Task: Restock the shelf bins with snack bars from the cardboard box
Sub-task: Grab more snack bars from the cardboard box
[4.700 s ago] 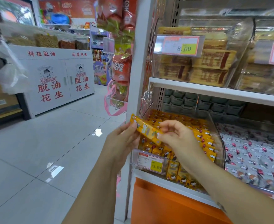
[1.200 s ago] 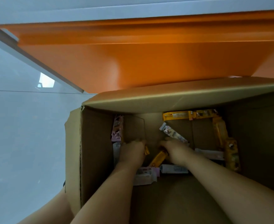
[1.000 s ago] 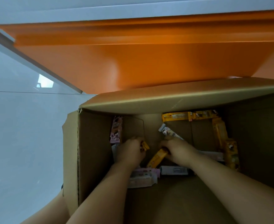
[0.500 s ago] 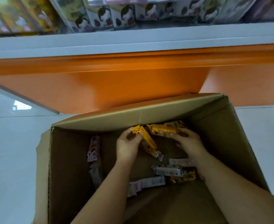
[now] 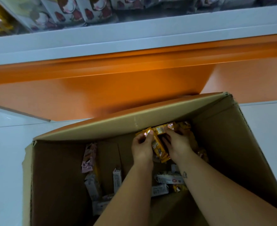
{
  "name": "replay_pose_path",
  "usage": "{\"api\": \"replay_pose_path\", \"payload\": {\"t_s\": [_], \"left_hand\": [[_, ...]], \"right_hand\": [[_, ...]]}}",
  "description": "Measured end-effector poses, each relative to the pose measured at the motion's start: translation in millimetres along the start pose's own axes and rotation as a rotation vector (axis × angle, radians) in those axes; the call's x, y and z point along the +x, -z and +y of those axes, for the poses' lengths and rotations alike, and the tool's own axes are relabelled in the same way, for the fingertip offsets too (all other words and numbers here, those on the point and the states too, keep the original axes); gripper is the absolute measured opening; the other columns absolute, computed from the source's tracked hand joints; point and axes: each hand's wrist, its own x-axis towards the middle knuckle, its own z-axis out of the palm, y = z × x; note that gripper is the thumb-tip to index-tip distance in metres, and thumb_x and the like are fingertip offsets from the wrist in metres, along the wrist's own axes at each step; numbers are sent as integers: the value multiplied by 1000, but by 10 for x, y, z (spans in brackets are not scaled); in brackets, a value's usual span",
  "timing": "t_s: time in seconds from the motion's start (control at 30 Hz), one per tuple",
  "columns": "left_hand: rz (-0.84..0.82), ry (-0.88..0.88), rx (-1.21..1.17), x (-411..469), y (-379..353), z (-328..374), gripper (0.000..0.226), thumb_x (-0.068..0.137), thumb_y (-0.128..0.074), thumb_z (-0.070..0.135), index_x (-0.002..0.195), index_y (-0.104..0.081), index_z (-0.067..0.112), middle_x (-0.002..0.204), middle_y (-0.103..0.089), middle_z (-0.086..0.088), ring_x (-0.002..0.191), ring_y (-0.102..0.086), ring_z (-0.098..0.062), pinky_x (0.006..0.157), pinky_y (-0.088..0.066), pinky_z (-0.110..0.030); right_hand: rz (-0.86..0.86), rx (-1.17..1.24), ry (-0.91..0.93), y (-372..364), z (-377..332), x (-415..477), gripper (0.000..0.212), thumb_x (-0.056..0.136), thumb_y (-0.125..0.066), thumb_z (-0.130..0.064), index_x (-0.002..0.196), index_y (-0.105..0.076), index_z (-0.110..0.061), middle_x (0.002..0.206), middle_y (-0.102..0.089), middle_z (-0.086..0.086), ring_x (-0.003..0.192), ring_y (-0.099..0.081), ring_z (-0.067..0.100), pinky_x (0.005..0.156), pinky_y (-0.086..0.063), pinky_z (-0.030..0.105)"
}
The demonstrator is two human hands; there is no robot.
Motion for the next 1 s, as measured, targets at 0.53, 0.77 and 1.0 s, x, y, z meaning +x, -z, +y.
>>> {"api": "replay_pose_path", "payload": {"t_s": [0.53, 0.77, 1.0], "left_hand": [[-22, 119, -399, -17, 39, 58, 75, 71, -76, 24, 138, -44, 17, 125, -62, -12, 108, -63, -30, 96, -48, -54], [-70, 82, -370, -9, 108, 130, 82, 62, -76, 28, 138, -46, 21, 125, -62, -12, 106, -64, -29, 95, -49, -53], [-143, 28, -286, 2, 209, 177, 74, 69, -74, 25, 138, -47, 16, 130, -59, -13, 111, -62, -28, 93, -51, -47]], "right_hand": [[-176, 184, -103, -111, 70, -81, 49, 88, -61, -8, 135, -46, -13, 125, -59, 16, 101, -62, 24, 67, -51, 30], [-202, 175, -63, -163, 117, -82, 54, 88, -62, -9, 137, -42, -15, 123, -60, 18, 105, -62, 25, 72, -52, 31], [-158, 246, -11, -291, 107, -90, 61, 85, -64, -5, 138, -38, -17, 124, -58, 18, 102, -62, 28, 73, -53, 35]]}}
